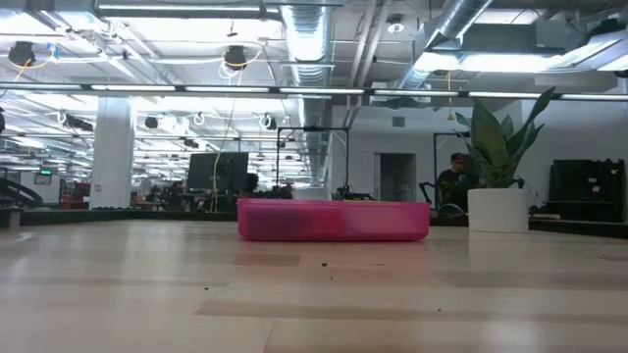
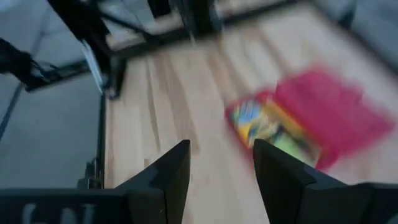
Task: Pack school essentials
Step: Close the supply box
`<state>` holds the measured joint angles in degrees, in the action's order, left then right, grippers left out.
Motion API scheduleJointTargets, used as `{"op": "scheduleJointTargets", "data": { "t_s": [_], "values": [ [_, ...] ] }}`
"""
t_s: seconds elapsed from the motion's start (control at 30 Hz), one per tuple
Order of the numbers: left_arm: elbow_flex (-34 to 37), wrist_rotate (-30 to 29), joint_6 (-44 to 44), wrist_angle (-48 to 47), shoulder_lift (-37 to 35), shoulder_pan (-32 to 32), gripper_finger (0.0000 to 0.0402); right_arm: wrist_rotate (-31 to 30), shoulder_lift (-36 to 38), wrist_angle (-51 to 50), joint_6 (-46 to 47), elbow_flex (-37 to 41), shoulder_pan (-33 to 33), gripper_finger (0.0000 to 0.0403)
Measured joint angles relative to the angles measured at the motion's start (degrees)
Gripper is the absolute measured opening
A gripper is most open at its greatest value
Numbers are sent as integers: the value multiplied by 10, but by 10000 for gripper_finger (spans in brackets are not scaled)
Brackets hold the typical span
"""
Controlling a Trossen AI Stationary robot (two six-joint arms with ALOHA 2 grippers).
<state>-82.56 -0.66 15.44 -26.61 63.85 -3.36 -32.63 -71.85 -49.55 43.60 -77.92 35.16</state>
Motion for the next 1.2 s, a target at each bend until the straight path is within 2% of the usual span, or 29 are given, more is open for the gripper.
{"op": "scheduleJointTargets", "data": {
  "t_s": [0.1,0.17,0.3,0.4,0.6,0.77,0.93,1.03,1.13,1.2],
  "values": [
    [-8,-1,22,-6,-69,0,210,3,51,2,-99,-26,-33,182],
    [-8,-9,18,-27,-113,0,210,4,86,-3,-133,-33,-53,182],
    [6,-59,1,-143,-197,0,210,16,147,-12,-202,-18,-69,182],
    [53,-91,51,-168,-258,0,210,-13,205,-9,-194,16,-69,182],
    [175,-159,195,-91,-335,-1,210,-23,307,65,-115,98,-75,182],
    [288,-187,246,10,-337,0,210,-20,330,112,-102,141,-77,182],
    [380,-265,299,145,-296,-1,210,-32,325,113,-150,141,-96,182],
    [411,-313,353,225,-254,-1,210,-32,313,99,-169,142,-102,182],
    [426,-352,395,244,-207,-1,210,-33,295,68,-171,142,-115,182],
    [434,-366,467,244,-171,-1,210,-33,279,45,-171,142,-130,182]
  ]
}}
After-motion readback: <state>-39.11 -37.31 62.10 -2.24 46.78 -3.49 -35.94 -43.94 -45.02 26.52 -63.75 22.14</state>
